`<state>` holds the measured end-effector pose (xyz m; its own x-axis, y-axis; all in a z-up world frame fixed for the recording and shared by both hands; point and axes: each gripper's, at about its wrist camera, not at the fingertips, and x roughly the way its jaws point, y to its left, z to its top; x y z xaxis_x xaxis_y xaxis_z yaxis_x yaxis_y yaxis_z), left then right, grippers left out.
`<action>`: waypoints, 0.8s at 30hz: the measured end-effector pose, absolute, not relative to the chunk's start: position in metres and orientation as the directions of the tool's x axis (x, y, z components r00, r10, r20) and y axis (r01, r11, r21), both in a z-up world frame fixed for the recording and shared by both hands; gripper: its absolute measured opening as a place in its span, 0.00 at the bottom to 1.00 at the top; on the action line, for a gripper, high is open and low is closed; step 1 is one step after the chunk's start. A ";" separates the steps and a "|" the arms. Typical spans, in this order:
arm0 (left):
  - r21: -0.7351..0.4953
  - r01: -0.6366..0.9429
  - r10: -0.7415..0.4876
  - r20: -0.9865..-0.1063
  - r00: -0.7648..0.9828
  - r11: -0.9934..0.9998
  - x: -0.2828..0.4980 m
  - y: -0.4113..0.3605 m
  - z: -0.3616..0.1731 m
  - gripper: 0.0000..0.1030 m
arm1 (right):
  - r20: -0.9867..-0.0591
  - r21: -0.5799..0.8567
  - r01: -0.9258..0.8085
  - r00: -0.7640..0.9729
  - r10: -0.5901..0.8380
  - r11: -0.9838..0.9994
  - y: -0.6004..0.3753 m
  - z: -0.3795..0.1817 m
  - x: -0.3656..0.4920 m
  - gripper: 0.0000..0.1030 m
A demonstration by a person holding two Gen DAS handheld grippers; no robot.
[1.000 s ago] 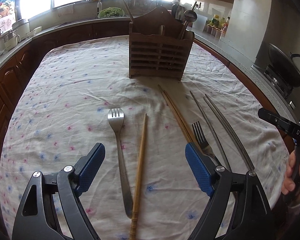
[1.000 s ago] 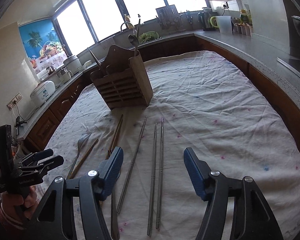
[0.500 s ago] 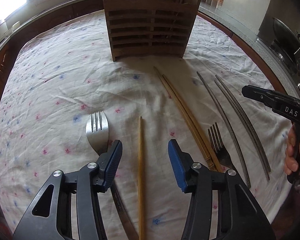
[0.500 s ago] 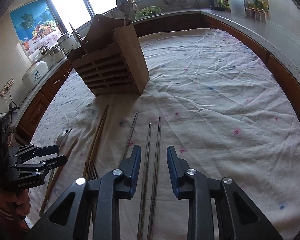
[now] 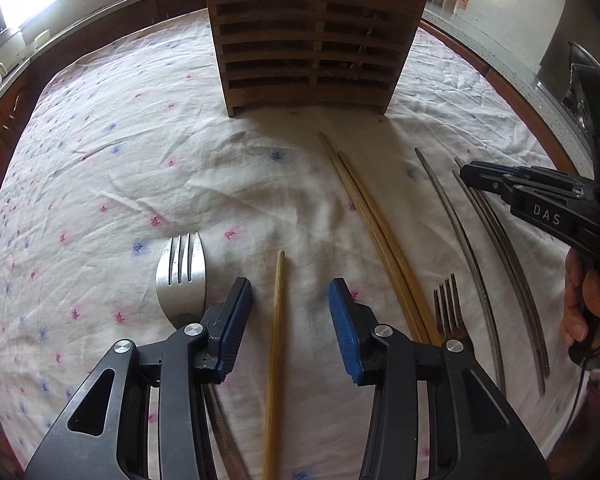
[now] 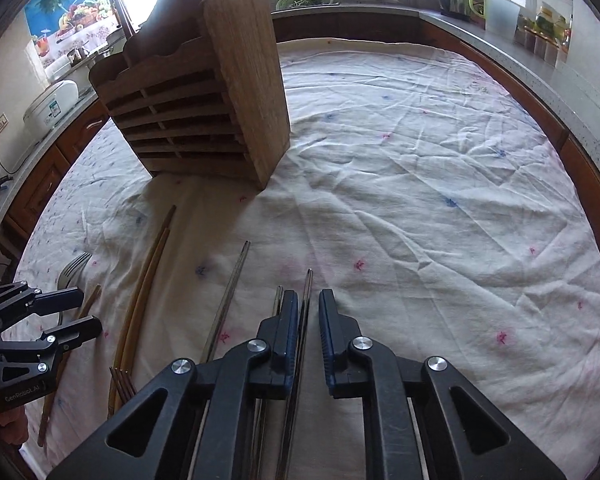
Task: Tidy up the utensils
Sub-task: 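Close the left tool on a wooden chopstick while the right tool grasps a thin steel chopstick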
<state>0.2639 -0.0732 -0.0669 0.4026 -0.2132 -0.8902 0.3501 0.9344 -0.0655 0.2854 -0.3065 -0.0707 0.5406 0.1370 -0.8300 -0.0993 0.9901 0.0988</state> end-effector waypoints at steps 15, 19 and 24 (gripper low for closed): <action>0.005 0.503 -0.183 -0.928 0.324 0.864 0.274 -0.083 -0.067 0.30 | -0.876 0.040 -0.206 0.464 0.133 0.978 -0.297 -0.071 0.298 0.12; 0.027 0.532 -0.162 -0.938 0.306 0.846 0.277 -0.086 -0.067 0.30 | -0.874 0.039 -0.209 0.466 0.135 0.977 -0.297 -0.071 0.299 0.12; 0.029 0.547 -0.180 -0.929 0.325 0.837 0.274 -0.091 -0.068 0.13 | -0.867 0.037 -0.207 0.480 0.135 0.978 -0.297 -0.072 0.296 0.11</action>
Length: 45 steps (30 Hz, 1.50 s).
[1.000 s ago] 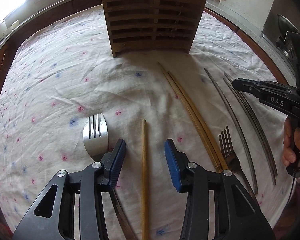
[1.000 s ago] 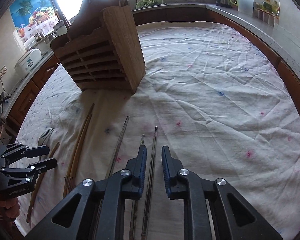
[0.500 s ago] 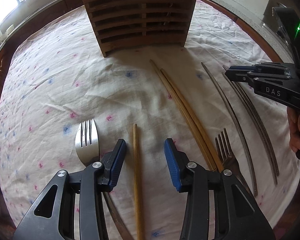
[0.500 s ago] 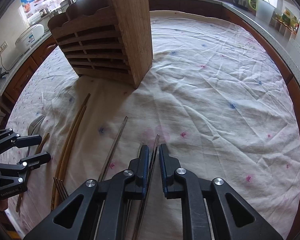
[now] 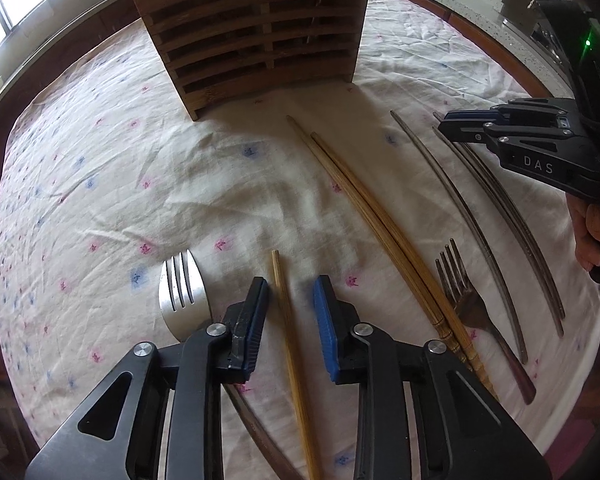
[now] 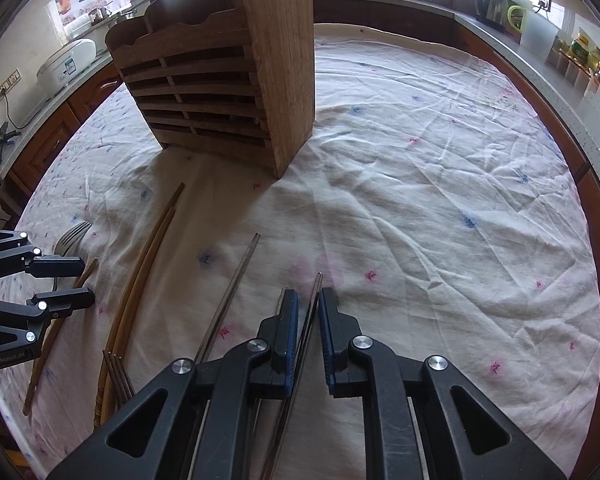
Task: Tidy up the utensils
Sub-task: 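Close the left tool on a wooden chopstick while the right tool grasps a thin steel chopstick, then lift both held chopsticks and carry them over the wooden holder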
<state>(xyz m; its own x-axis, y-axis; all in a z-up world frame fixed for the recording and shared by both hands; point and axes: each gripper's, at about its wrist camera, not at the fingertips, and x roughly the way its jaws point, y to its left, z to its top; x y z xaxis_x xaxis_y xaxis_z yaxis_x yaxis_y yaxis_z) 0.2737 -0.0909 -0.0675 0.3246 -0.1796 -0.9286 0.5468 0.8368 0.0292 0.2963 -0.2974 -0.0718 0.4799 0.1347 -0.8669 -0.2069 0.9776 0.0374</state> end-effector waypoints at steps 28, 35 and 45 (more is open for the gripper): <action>0.011 0.525 -0.209 -0.911 0.357 0.851 0.246 -0.080 -0.060 0.04 | -0.784 0.156 -0.167 0.579 0.225 0.974 -0.305 -0.032 0.241 0.04; -0.181 0.447 -0.402 -0.785 0.471 0.876 0.222 -0.049 -0.003 0.04 | -0.714 0.205 -0.159 0.651 0.258 0.966 -0.310 -0.006 0.214 0.04; -0.292 0.438 -0.518 -0.615 0.595 0.850 0.199 -0.016 0.070 0.04 | -0.605 0.232 -0.154 0.750 0.266 0.960 -0.315 0.035 0.188 0.04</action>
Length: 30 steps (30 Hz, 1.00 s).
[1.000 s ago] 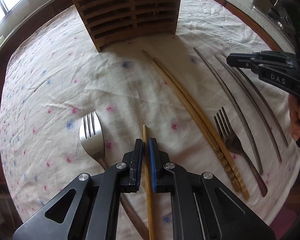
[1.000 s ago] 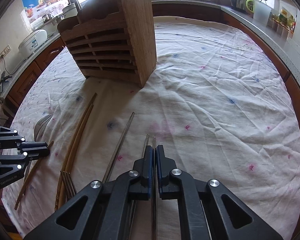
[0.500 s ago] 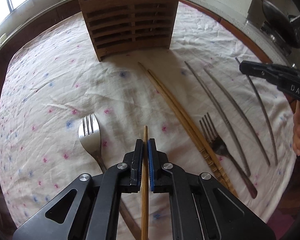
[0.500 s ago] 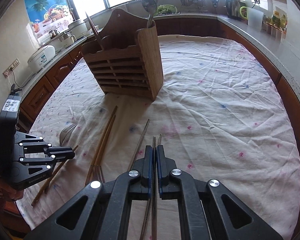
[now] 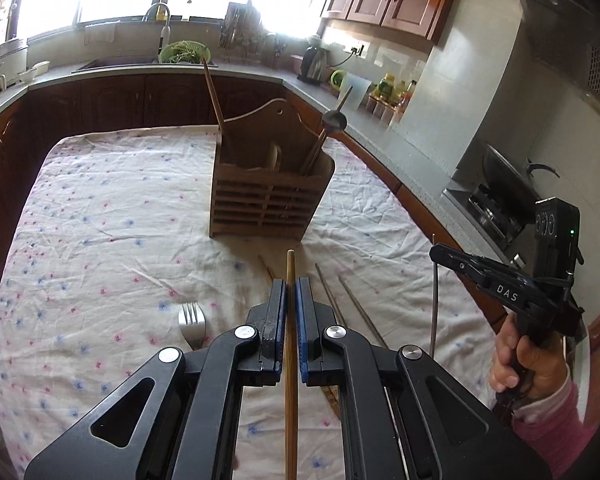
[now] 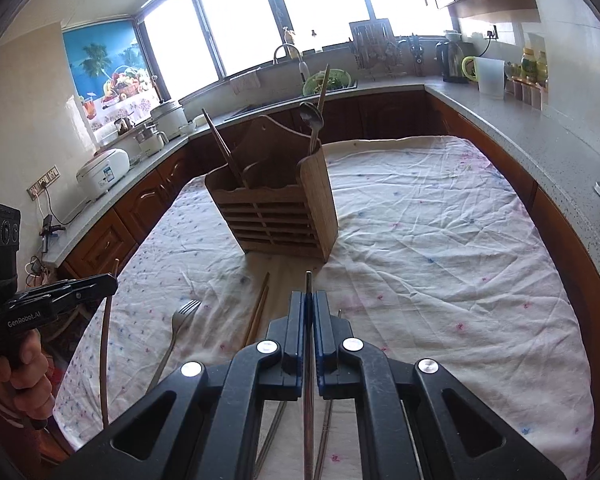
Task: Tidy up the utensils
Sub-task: 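Lift both held chopsticks and carry them over the wooden holder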
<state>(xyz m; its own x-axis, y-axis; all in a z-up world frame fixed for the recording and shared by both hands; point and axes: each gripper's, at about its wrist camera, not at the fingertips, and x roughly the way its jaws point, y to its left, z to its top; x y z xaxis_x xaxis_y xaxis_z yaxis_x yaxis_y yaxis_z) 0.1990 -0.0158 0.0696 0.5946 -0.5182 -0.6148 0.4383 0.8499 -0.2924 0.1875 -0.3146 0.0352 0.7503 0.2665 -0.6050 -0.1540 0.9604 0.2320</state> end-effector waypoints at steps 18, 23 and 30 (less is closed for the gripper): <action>-0.325 0.427 -0.537 -0.535 0.652 0.844 0.198 0.005 0.097 0.04 | -0.491 0.197 -0.205 0.825 0.278 0.959 -0.302 0.085 0.177 0.04; -0.329 0.428 -0.539 -0.521 0.662 0.842 0.200 0.007 0.101 0.04 | -0.468 0.189 -0.216 0.838 0.281 0.958 -0.299 0.094 0.178 0.04; -0.333 0.421 -0.536 -0.480 0.694 0.844 0.206 0.012 0.112 0.04 | -0.436 0.192 -0.222 0.853 0.286 0.956 -0.299 0.104 0.183 0.04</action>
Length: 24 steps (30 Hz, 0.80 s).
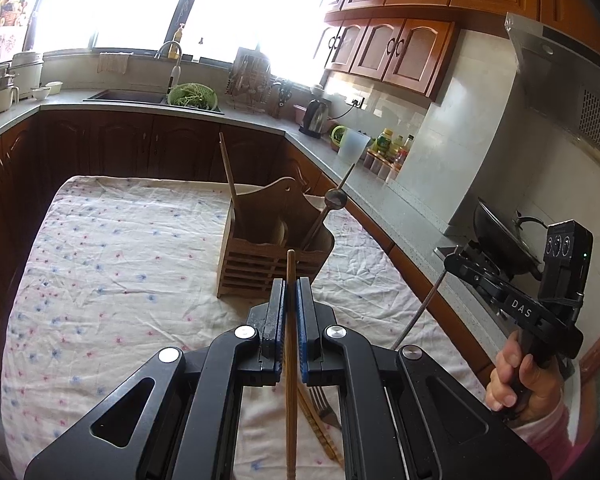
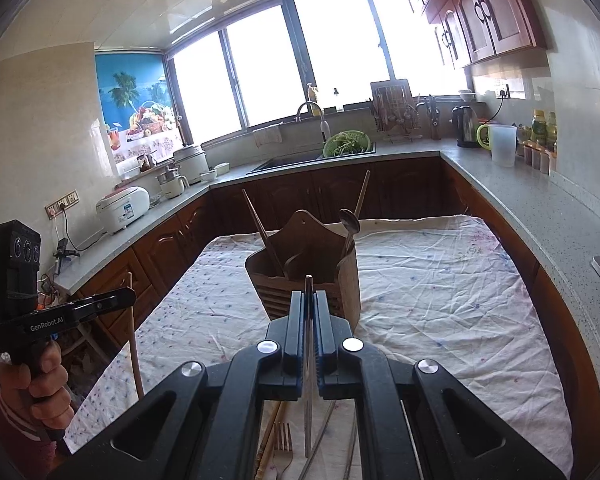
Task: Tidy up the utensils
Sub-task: 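Lift both held chopsticks and carry them over the wooden holder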
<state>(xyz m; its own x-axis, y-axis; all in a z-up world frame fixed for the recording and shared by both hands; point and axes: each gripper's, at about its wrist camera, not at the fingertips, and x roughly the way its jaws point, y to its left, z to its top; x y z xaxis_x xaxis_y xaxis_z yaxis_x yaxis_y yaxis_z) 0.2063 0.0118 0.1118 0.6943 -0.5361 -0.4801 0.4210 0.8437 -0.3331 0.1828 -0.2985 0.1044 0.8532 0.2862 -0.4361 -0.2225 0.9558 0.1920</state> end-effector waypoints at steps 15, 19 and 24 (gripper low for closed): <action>-0.304 0.387 -0.474 -0.306 0.826 0.870 0.241 0.014 0.160 0.04 | -0.347 0.199 -0.213 0.897 0.272 0.957 -0.298 0.135 0.214 0.04; -0.283 0.373 -0.443 -0.246 0.862 0.883 0.262 0.011 0.177 0.04 | -0.310 0.201 -0.209 0.913 0.264 0.957 -0.298 0.149 0.230 0.04; -0.275 0.344 -0.397 -0.166 0.903 0.898 0.292 0.007 0.192 0.04 | -0.260 0.199 -0.200 0.933 0.249 0.959 -0.298 0.166 0.257 0.04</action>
